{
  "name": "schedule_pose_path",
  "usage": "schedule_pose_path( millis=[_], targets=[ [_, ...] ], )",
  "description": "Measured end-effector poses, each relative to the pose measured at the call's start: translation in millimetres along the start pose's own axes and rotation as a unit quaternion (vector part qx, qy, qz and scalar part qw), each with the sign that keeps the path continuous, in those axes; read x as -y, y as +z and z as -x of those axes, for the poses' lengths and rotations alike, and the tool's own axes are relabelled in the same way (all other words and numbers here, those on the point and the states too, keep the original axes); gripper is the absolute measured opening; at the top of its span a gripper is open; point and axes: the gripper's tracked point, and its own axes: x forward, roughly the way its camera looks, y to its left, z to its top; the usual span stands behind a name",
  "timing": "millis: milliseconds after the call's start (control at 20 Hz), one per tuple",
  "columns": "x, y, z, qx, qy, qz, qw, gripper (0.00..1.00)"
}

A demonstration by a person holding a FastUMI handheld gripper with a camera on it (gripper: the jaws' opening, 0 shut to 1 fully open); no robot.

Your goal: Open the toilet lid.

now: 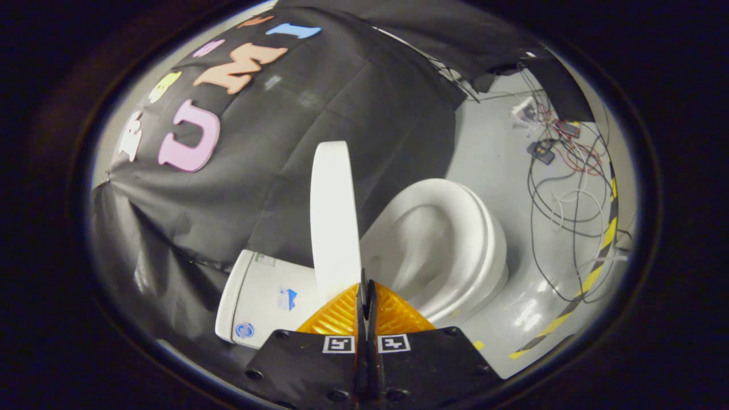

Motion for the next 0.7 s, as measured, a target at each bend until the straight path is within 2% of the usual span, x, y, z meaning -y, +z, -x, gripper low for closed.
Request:
schedule_pose_path(
  millis=[50, 200, 250, 400, 700],
  targets=[
    [-4.0, -2.6, -0.4, 0.002, 0.005, 0.03, 1.0, 0.01],
    [-3.0, 0.0, 0.3, -0.006, -0.018, 0.047, 0.999, 0.0],
    [-1.1, 3.2, -0.7, -0.004, -0.026, 0.046, 0.999, 0.01],
    [-20.4, 5.0, 4.8, 0.003, -0.015, 0.042, 0.999, 0.0],
    [-49.0, 1.5, 9.3, 0.016, -0.037, 0.115, 0.993, 0.01]
  ],
)
